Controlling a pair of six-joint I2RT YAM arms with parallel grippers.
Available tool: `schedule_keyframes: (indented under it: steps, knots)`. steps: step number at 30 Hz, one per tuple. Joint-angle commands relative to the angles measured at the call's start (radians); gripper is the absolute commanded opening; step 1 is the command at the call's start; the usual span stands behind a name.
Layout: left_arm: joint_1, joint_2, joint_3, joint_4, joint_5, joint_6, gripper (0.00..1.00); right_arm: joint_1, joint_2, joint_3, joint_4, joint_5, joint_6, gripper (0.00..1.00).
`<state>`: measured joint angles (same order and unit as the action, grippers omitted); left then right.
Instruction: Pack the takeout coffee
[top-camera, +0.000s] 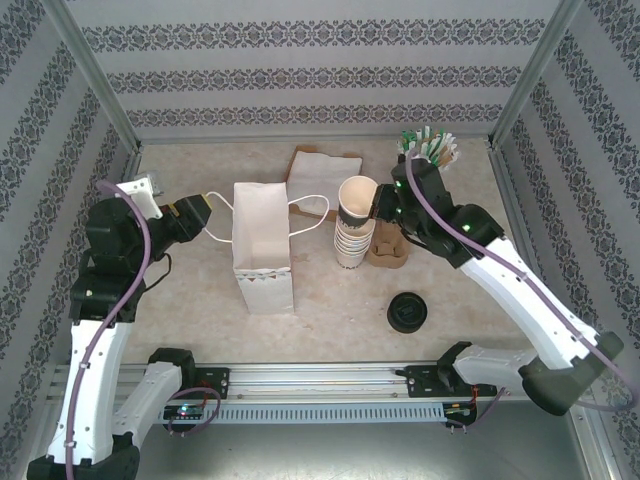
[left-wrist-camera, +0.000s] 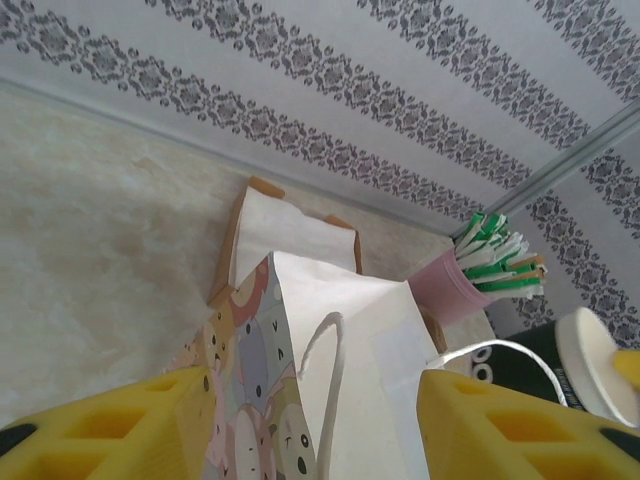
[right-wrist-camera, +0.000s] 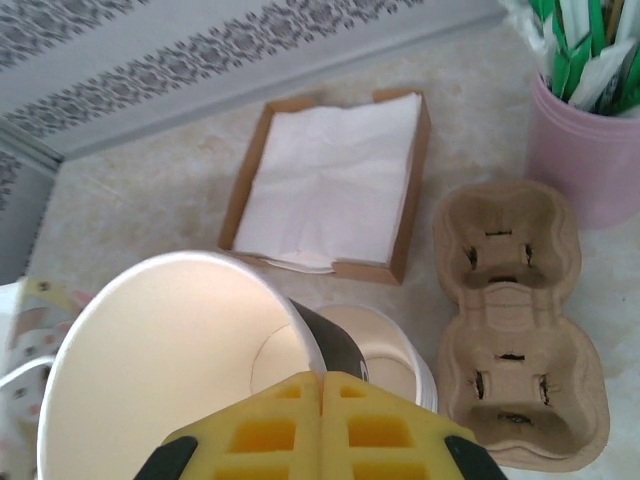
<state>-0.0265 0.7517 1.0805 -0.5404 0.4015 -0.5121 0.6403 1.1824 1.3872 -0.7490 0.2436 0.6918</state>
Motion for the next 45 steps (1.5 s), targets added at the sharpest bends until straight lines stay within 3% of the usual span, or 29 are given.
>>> schedule_keyframes:
  steps: [1, 9, 14, 21, 29, 45]
  knots:
    - [-0.009, -0.028, -0.024, 0.076, -0.044, -0.024, 0.57, 0.037, -0.073, 0.05, -0.069, 0.064, -0.028, 0.0]
    - [-0.008, -0.072, -0.065, 0.14, -0.075, -0.054, 0.57, 0.157, -0.197, 0.035, -0.22, 0.073, 0.032, 0.0]
    - [-0.009, -0.102, -0.097, 0.174, -0.082, -0.077, 0.57, 0.231, -0.255, -0.063, -0.271, 0.061, 0.059, 0.0]
    - [-0.009, -0.16, -0.134, 0.161, -0.136, -0.075, 0.58, 0.308, -0.342, -0.343, -0.102, 0.003, 0.069, 0.0]
    - [-0.009, -0.219, -0.19, 0.172, -0.202, -0.066, 0.61, 0.332, -0.349, -0.594, 0.134, 0.049, 0.067, 0.0]
    - [-0.009, -0.375, -0.322, 0.121, -0.357, -0.143, 0.63, 0.332, -0.278, -0.76, 0.266, 0.087, 0.092, 0.0]
